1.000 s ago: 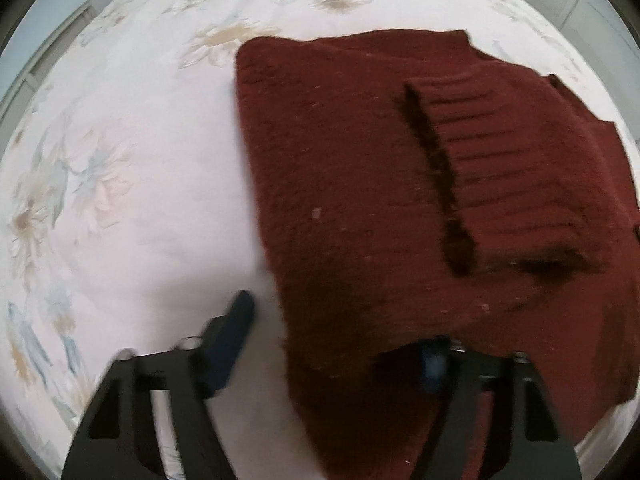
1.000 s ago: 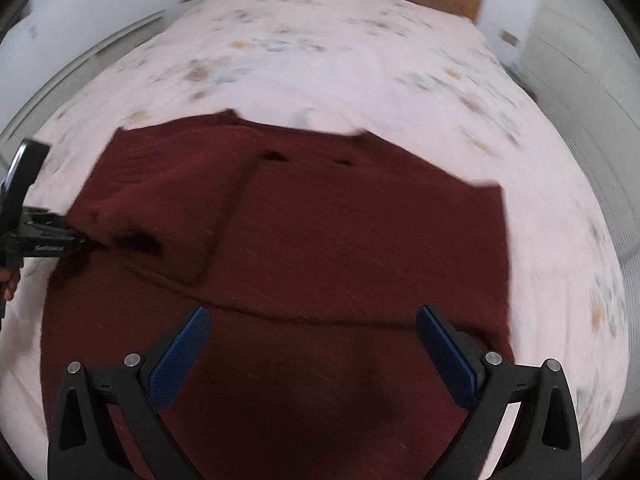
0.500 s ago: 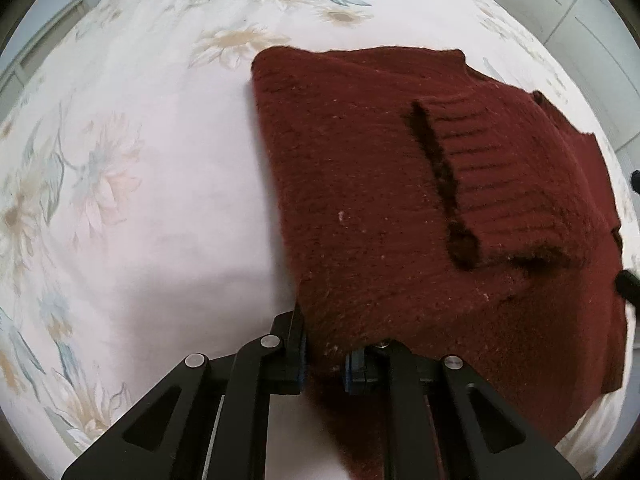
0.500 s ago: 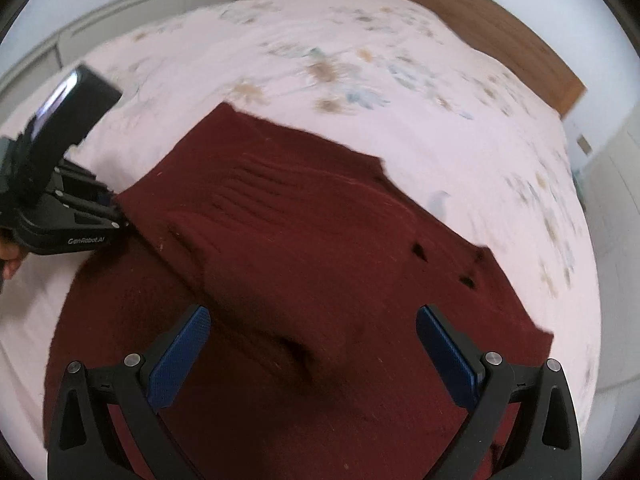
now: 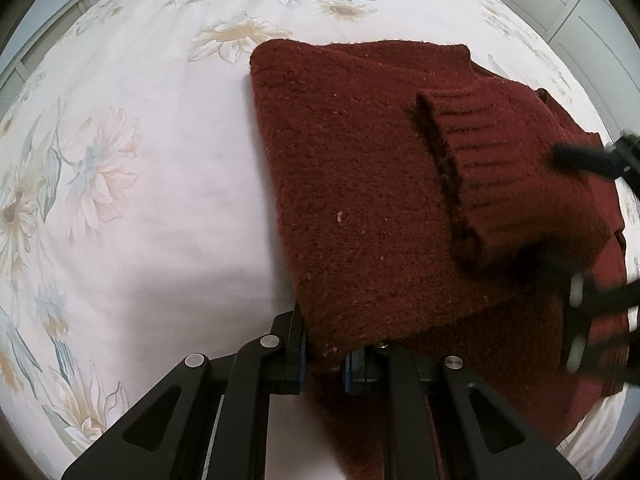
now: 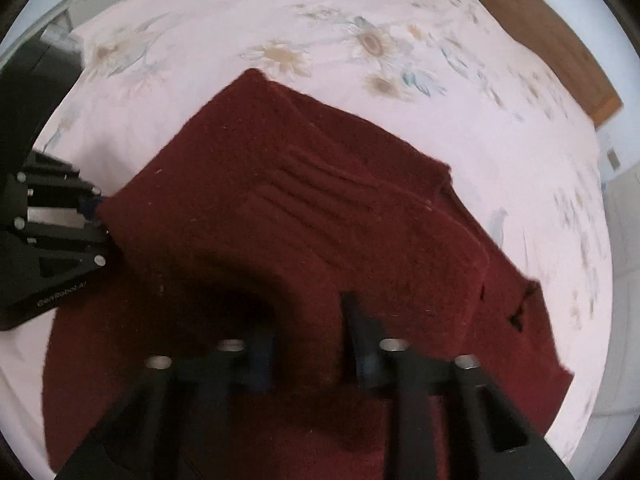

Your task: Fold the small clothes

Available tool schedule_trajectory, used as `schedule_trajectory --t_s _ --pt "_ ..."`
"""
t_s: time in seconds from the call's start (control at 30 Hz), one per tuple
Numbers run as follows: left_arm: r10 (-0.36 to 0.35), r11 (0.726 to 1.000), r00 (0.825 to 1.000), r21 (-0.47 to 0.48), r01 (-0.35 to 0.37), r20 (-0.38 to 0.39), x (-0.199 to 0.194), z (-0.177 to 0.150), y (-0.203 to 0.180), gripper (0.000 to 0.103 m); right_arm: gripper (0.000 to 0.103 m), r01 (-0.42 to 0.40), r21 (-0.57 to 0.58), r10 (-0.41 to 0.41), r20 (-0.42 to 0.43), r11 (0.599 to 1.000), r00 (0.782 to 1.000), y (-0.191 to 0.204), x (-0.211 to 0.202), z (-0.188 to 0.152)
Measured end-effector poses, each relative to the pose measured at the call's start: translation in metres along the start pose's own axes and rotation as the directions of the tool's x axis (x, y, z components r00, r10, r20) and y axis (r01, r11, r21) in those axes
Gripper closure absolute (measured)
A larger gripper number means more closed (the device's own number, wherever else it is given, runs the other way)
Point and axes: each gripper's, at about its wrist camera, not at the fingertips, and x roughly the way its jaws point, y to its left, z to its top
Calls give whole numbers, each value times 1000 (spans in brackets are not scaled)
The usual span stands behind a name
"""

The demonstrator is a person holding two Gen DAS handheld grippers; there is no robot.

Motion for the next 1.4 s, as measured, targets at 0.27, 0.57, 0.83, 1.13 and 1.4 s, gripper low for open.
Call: schedule_trajectory --t_s 0.27,0.57,0.83,1.13,1.4 --pt "56 998 997 36 -57 49 -16 -14 -3 92 84 -58 294 10 161 954 987 -77 -61 -35" --pt "95 993 992 57 -100 79 -25 -16 -14 92 89 -47 539 -32 136 841 990 -166 -68 -111" --pt "127 990 990 56 -131 67 -9 -15 -27 92 93 -43 624 18 47 781 999 -183 -21 -162" --pt "132 988 989 69 -137 70 -13 -16 -32 92 94 -22 658 -39 78 753 996 -187 -36 -173" --pt "150 986 987 66 -154 58 -6 -26 -26 92 86 4 653 -32 31 758 999 -185 -9 -186"
